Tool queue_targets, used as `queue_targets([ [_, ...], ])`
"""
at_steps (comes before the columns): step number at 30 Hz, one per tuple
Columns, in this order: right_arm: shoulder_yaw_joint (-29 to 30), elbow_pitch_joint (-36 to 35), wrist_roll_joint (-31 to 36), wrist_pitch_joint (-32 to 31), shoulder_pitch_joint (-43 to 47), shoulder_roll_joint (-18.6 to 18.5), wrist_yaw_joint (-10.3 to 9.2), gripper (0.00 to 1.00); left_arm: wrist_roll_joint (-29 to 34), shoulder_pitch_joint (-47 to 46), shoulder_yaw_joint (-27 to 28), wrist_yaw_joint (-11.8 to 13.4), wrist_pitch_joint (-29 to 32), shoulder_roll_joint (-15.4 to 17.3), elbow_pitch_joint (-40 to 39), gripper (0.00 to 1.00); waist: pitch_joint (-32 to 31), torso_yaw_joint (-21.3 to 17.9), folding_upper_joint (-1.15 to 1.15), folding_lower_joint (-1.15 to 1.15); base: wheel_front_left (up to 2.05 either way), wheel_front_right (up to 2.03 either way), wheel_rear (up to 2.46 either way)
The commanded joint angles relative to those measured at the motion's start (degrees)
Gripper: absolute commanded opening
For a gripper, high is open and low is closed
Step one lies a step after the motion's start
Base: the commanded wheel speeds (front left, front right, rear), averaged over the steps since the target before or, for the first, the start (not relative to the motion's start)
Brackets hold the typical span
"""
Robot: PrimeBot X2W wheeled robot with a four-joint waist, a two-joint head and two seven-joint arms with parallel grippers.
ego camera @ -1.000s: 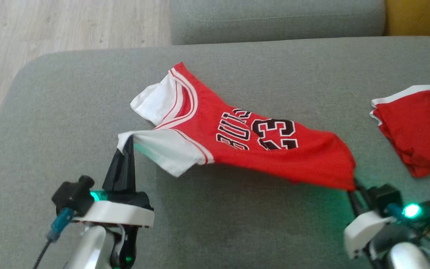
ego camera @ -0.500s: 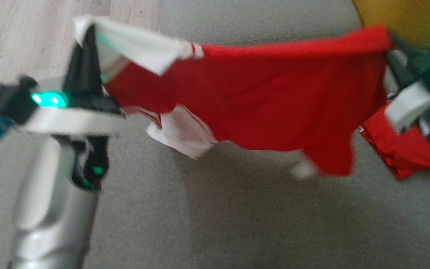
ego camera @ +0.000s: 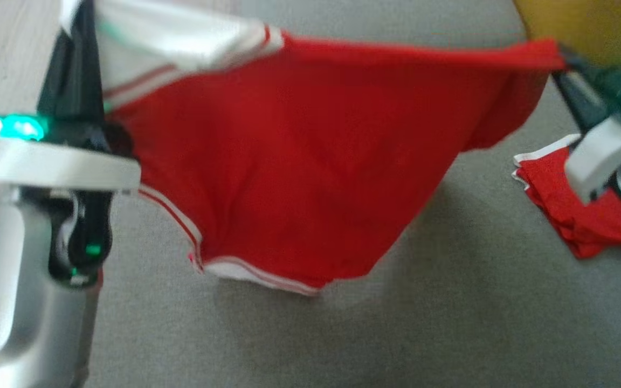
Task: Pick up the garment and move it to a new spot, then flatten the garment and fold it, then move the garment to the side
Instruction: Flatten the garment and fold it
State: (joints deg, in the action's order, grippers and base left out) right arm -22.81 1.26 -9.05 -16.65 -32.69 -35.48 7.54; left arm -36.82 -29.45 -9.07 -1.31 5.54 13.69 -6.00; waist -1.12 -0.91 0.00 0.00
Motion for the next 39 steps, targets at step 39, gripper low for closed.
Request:
queue_targets([
  [39, -6.86, 54.08, 5.65, 21.73, -41.36, 11.74, -0.05, 0.0, 10.65, -46.02, -17.02, -6.15, -20.06, 5.88, 48.97, 0.0, 24.87, 3.72, 0.0, 0.0, 0.0, 0.0, 0.0],
])
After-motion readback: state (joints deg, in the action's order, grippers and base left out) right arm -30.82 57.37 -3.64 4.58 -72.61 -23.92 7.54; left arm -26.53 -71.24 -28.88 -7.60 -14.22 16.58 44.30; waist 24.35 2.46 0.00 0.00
